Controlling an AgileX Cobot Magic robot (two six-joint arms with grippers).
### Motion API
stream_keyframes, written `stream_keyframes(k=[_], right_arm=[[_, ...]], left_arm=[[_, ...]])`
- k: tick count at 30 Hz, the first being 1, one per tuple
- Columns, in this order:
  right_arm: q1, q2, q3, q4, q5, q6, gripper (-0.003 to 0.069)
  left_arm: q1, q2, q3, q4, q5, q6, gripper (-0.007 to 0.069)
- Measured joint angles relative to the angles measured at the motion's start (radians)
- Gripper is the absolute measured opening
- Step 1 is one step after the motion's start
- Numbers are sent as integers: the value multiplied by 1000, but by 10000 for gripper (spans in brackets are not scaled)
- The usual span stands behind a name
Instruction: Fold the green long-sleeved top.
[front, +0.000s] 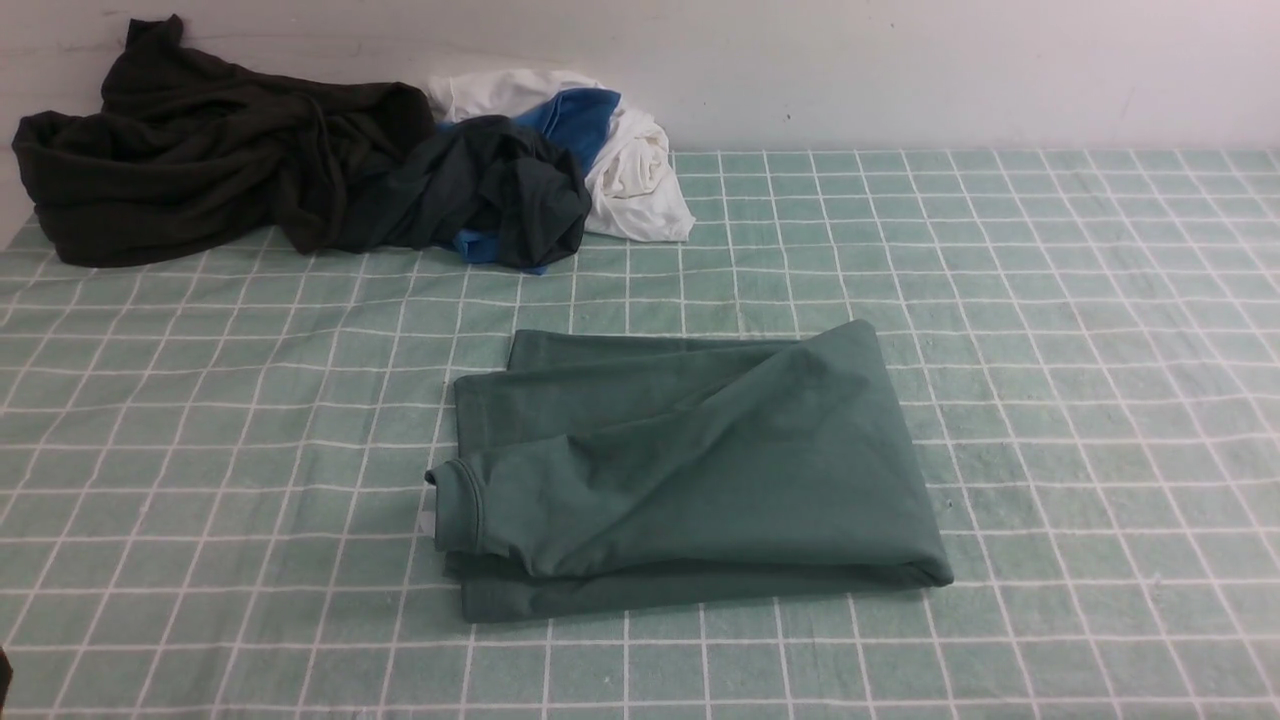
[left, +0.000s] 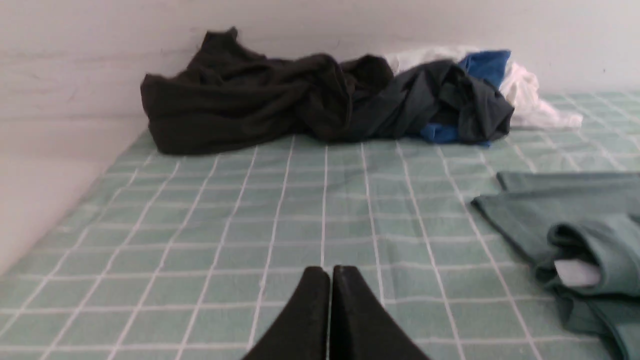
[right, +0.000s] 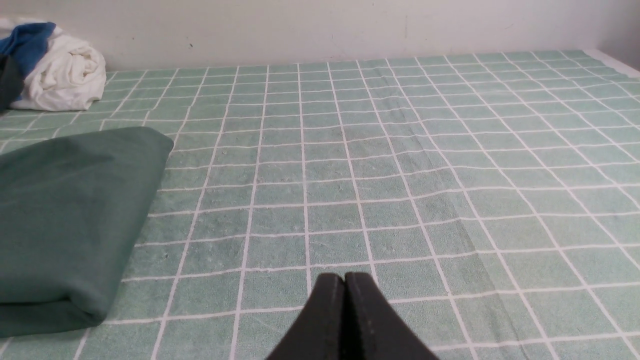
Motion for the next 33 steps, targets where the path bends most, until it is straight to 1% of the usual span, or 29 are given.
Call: stream_keyframes(k=[3, 5, 33], right_arm=[[0, 0, 0, -1, 0, -12, -14], [0, 0, 0, -1, 1, -15, -14], [0, 0, 0, -1, 1, -19, -14]], left_arm=[[0, -1, 10, -30, 82, 1, -3], [0, -1, 9, -39, 109, 3, -3], [0, -1, 8, -44, 112, 4, -3]])
